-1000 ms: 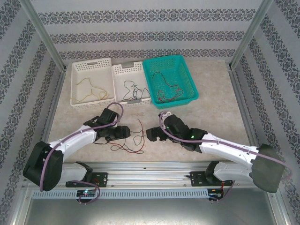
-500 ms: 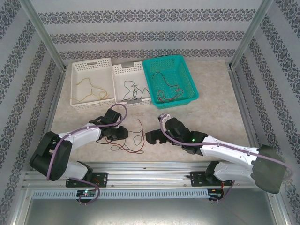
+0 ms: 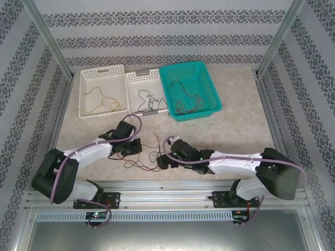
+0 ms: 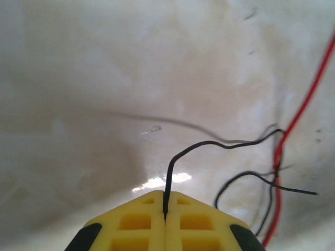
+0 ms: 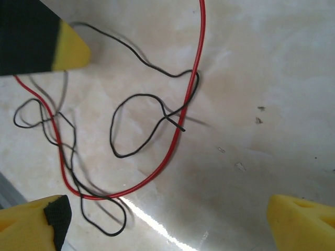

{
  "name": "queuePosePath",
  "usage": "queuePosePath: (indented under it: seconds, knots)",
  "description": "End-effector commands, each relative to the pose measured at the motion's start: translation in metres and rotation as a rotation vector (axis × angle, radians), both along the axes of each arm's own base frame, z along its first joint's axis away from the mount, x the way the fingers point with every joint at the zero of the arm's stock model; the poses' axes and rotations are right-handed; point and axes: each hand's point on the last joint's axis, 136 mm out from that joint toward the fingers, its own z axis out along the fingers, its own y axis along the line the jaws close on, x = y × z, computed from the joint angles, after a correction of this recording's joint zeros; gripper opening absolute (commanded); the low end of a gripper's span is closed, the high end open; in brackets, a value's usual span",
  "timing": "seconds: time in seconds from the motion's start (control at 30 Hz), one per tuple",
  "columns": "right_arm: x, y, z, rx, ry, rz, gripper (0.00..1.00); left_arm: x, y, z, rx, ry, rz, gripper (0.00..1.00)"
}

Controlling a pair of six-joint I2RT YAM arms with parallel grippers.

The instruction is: Untangle the cables

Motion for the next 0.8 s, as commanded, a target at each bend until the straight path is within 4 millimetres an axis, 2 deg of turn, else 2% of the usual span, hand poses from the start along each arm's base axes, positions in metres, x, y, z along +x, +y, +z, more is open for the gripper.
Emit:
queuePosePath:
  seconds: [0.0,0.2,0.4,0.6,0.77]
  knots:
    - [0.010,0.007,0.002,-0.009,-0.037,-0.053,0.90,0.000,-0.004,0.018,-0.043,-0.053,0.019,0.00]
    - [0.015,0.010,-0.003,-0.054,-0.059,-0.074,0.83,-0.001,0.003,0.054,-0.081,-0.160,0.065,0.00]
    - [0.014,0.027,-0.006,-0.040,-0.047,-0.050,0.70,-0.004,0.004,0.087,-0.151,-0.237,0.094,0.00]
    - [0.013,0.046,-0.011,-0.054,-0.044,-0.028,0.64,-0.006,0.003,0.112,-0.193,-0.272,0.098,0.00]
    - [0.017,0.049,-0.006,-0.038,-0.061,-0.041,0.62,-0.009,0.000,0.143,-0.250,-0.322,0.094,0.00]
